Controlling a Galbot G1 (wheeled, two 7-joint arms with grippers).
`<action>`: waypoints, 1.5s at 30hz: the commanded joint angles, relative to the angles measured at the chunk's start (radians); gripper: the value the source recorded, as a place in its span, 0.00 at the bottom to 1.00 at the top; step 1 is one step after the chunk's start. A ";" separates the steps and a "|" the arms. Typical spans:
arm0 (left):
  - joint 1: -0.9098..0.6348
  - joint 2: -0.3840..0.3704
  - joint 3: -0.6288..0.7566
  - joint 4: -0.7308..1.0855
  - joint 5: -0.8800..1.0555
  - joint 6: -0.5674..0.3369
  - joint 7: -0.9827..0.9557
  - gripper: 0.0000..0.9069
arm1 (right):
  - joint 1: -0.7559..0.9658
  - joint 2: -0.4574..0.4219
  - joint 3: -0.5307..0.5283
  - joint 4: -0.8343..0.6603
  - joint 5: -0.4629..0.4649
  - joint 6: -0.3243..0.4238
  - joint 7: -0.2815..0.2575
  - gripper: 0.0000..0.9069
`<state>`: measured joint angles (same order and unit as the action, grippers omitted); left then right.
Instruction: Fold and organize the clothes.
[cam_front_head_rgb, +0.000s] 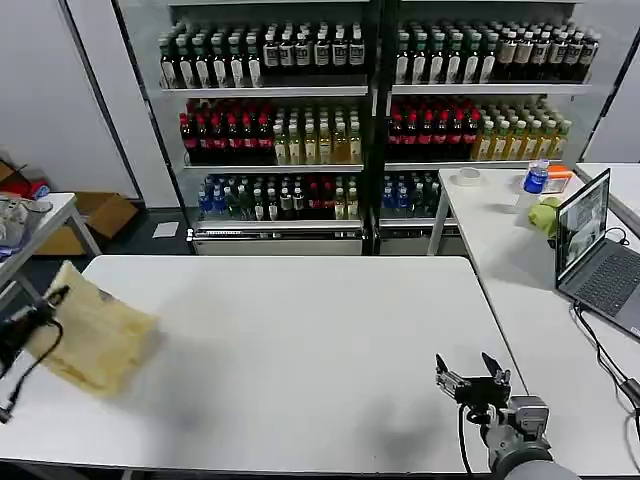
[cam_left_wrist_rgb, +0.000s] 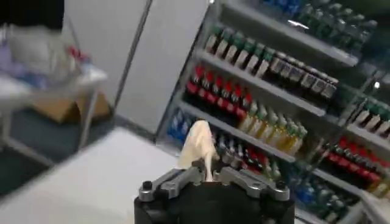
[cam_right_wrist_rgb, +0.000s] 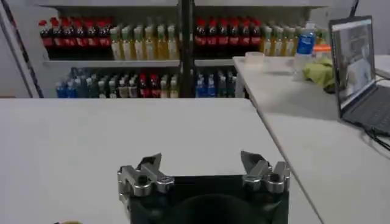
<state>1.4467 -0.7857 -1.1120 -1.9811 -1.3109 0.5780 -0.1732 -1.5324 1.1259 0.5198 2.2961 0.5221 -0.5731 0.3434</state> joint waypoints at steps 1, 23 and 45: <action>0.100 0.050 0.258 -0.120 0.563 -0.049 0.072 0.01 | 0.010 0.009 -0.007 0.004 -0.008 0.004 -0.002 1.00; 0.081 -0.280 0.853 -0.211 1.162 -0.002 -0.191 0.01 | -0.030 0.020 0.031 0.005 -0.031 0.004 0.001 1.00; -0.314 -0.503 1.019 0.080 0.900 -0.123 -0.260 1.00 | -0.027 0.014 0.028 -0.003 -0.036 0.021 -0.007 1.00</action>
<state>1.2522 -1.2021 -0.1563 -2.0098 -0.3780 0.5269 -0.4238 -1.5584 1.1404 0.5469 2.2910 0.4868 -0.5656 0.3419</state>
